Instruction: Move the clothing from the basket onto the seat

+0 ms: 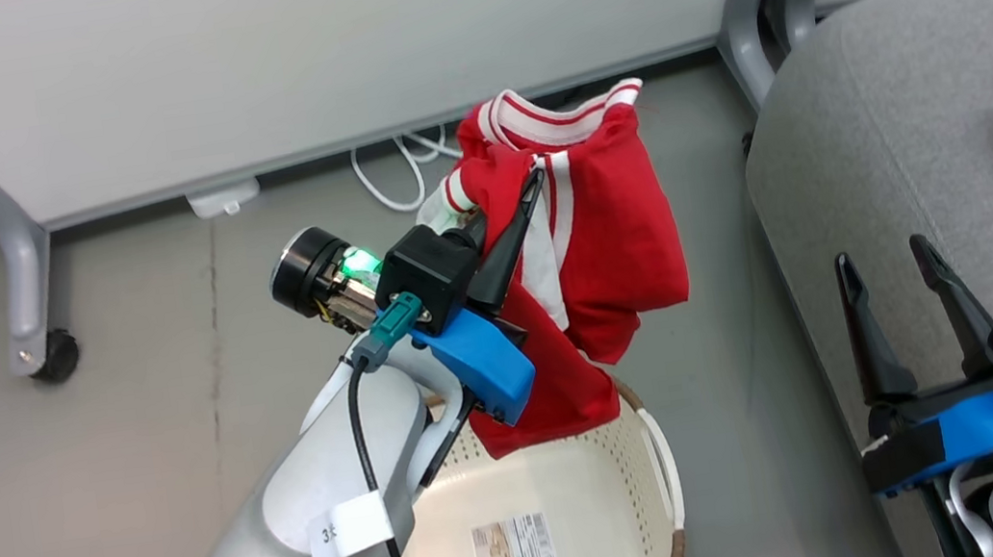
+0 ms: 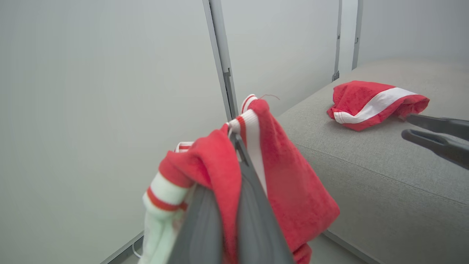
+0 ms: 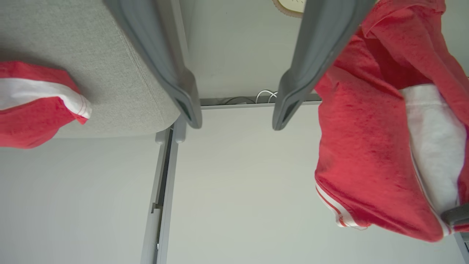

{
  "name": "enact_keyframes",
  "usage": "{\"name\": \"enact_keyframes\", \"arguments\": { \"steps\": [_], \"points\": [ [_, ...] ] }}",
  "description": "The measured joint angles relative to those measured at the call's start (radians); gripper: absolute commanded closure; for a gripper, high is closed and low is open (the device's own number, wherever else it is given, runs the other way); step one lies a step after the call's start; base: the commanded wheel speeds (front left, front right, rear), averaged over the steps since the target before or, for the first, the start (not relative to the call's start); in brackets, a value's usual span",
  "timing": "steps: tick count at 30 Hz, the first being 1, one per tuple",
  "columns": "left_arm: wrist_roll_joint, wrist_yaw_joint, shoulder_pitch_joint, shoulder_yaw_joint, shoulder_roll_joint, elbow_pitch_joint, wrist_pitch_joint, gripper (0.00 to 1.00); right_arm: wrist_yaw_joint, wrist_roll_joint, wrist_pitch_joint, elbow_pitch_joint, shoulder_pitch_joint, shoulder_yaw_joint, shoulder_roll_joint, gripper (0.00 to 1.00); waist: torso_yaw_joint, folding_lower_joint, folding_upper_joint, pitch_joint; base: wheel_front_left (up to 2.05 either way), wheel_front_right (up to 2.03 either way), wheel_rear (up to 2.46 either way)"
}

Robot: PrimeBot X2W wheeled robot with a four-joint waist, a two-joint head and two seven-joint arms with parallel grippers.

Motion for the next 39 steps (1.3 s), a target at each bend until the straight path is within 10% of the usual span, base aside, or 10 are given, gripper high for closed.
{"name": "enact_keyframes", "arguments": {
  "steps": [21, 39],
  "points": [
    [-0.021, 0.0, 0.021, -0.033, -0.012, -0.006, 0.0, 1.0, 0.0, 0.004, 0.0, 0.001, 0.076, 0.035, 0.0, 0.0, 0.018, 0.0002, 0.0, -0.128, 0.0, 0.0, 0.0],
    [-0.025, 0.0, 0.009, -0.046, -0.013, 0.002, 0.0, 1.0, 0.0, 0.019, 0.0, -0.018, 0.025, 0.352, -0.007, 0.0, 0.024, 0.0002, 0.0, -0.097, 0.0, 0.0, 0.0]
  ]
}}
